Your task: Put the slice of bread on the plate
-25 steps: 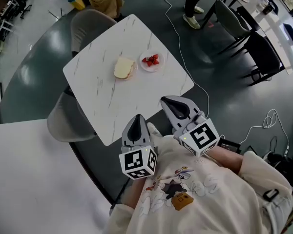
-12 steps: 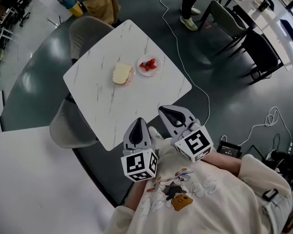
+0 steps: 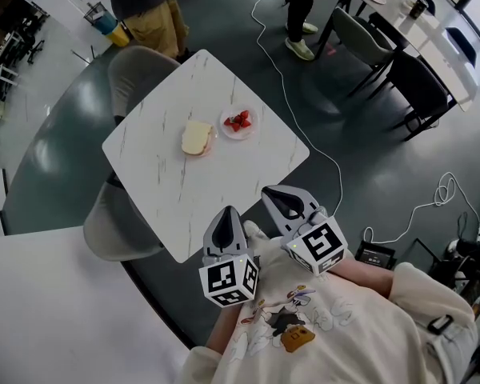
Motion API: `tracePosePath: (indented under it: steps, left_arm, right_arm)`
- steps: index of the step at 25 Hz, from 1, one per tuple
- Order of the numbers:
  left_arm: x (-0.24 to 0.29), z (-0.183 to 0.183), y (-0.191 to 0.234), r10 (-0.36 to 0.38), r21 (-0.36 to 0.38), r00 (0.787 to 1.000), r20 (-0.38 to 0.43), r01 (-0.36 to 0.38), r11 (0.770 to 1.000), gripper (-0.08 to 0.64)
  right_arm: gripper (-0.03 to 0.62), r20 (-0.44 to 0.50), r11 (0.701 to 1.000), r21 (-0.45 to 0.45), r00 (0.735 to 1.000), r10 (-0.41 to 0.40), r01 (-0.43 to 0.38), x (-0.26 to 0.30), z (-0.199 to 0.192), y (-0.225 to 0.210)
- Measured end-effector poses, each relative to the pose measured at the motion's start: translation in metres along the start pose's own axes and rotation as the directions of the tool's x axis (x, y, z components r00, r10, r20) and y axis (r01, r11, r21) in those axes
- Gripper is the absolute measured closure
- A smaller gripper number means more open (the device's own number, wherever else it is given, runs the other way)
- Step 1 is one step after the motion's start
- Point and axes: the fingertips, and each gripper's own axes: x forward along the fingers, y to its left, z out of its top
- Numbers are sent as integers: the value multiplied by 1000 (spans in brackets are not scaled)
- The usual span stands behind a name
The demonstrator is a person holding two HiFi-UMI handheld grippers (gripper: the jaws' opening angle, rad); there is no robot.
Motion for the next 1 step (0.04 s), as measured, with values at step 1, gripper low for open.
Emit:
tracePosePath:
  steps: [1]
  left_arm:
    - [-1, 1, 0, -1, -1, 1000, -1, 1, 1000, 551]
  right_arm:
    - [597, -1, 1000, 3, 1000, 0, 0, -1, 0, 0]
